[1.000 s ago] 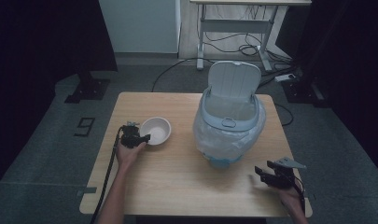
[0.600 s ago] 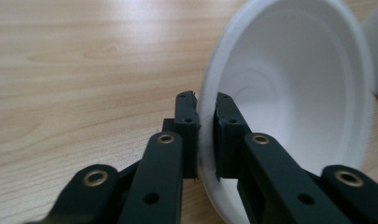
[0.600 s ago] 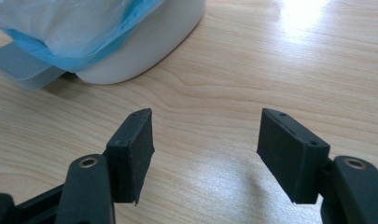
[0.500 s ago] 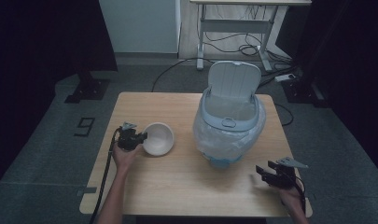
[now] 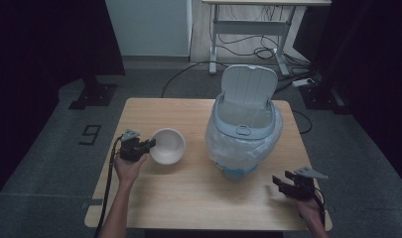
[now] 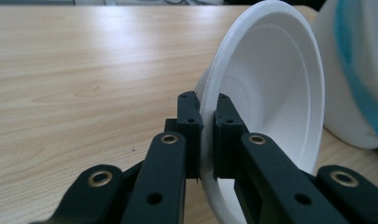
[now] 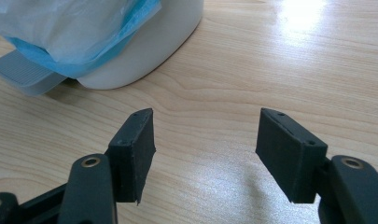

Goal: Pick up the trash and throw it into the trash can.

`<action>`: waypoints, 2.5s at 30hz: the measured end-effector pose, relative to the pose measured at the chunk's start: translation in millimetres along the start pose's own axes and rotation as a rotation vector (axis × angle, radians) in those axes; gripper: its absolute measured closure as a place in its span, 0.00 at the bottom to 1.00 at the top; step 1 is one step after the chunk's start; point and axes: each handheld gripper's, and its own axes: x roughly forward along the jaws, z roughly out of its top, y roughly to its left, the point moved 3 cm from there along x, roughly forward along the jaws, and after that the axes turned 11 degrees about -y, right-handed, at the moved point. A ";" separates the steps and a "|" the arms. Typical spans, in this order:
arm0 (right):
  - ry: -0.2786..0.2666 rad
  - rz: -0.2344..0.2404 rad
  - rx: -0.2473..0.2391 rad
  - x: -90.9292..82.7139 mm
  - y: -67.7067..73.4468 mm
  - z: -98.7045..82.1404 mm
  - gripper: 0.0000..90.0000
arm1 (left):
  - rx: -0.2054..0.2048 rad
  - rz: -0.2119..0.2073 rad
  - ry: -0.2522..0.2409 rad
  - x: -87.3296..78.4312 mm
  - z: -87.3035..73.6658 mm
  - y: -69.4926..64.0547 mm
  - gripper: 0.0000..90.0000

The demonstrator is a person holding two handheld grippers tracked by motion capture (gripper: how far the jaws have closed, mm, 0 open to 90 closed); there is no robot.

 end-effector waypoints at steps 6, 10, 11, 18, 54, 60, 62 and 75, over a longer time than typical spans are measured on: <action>0.002 -0.001 -0.006 0.3 0.7 -0.2 0.41 | 0.018 -0.017 -0.030 -13.5 6.4 -8.0 0.93; -0.002 0.004 -0.008 0.4 0.5 -0.5 0.41 | 0.030 -0.028 -0.051 -21.6 12.4 -12.5 0.93; -0.004 0.004 -0.008 0.4 0.6 -0.6 0.41 | 0.031 -0.029 -0.055 -23.2 13.8 -13.2 0.93; 0.000 0.004 -0.012 0.5 0.7 -0.8 0.41 | 0.032 -0.051 -0.090 -34.8 25.2 -20.2 0.93; 0.015 -0.002 -0.008 2.7 -1.0 -3.7 0.41 | 0.060 -0.197 -0.246 -74.7 89.8 -65.5 0.93; 0.016 -0.001 -0.007 2.2 -1.6 -4.1 0.41 | 0.070 -0.222 -0.266 -77.2 100.4 -75.9 0.93; 0.016 -0.001 -0.007 2.0 -1.6 -4.0 0.41 | 0.078 -0.225 -0.269 -78.2 104.3 -78.4 0.93; 0.021 -0.004 -0.011 2.2 -2.2 -4.3 0.41 | 0.082 -0.251 -0.292 -76.7 121.1 -90.4 0.93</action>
